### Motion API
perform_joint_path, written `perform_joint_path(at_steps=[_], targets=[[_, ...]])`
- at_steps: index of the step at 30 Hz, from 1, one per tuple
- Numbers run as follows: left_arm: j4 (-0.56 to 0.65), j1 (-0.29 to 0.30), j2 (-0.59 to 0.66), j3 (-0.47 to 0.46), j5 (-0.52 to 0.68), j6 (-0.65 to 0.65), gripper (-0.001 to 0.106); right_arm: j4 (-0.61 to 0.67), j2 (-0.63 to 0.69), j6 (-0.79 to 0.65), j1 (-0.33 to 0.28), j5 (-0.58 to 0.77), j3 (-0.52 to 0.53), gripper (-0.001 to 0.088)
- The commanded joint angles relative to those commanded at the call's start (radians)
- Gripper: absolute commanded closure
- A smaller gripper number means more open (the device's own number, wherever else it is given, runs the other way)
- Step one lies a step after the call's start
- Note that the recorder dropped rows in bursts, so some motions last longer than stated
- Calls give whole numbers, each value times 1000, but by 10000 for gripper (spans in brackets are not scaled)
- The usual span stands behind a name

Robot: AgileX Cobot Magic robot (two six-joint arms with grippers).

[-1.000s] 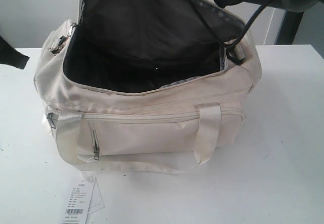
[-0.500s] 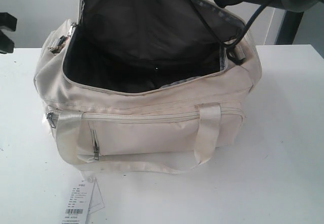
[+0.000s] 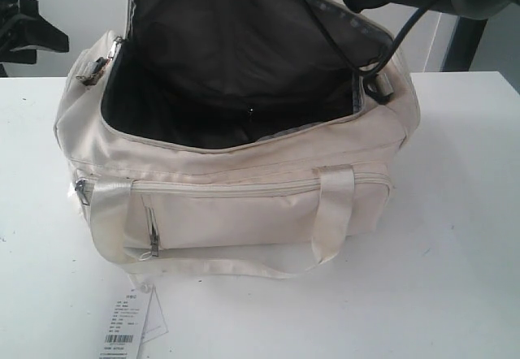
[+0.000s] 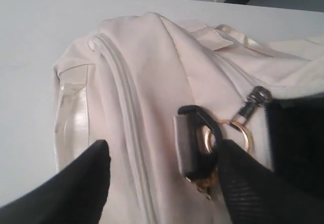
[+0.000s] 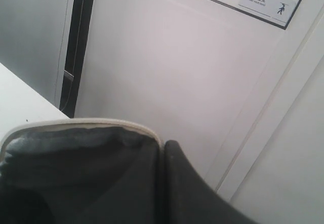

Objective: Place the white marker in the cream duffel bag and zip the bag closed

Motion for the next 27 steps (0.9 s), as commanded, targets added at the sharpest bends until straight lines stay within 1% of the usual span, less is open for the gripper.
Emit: perform_joint_path(at_steps=[2,4,6,9,12,14,16,17,19,21,22,27], targets=[[-37,0,41,-19,3,32,393,0,0,0,0,0,0,868],[-107,0,89,-54,59,56,393,0,0,0,0,0,0,868],[-151,-2,124,-83,92,89,393,0,0,0,0,0,0,868],[-155,-2,169,-103,126,93,393,0,0,0,0,0,0,868],[-163,-2,201,-103,132,93,394,0,0,0,0,0,0,868],[-192,-2,217,-103,146,122,415,0,0,0,0,0,0,868],[-213,-2,232,-103,149,143,571,0,0,0,0,0,0,868],[-221,-2,237,-103,149,151,694,0,0,0,0,0,0,868],[-229,-2,240,-103,152,177,860,0,0,0,0,0,0,868],[-240,-2,240,-103,154,207,1003,0,0,0,0,0,0,868],[-245,-2,240,-103,162,226,1052,0,0,0,0,0,0,868],[-288,-2,242,-103,202,278,1053,0,0,0,0,0,0,868]])
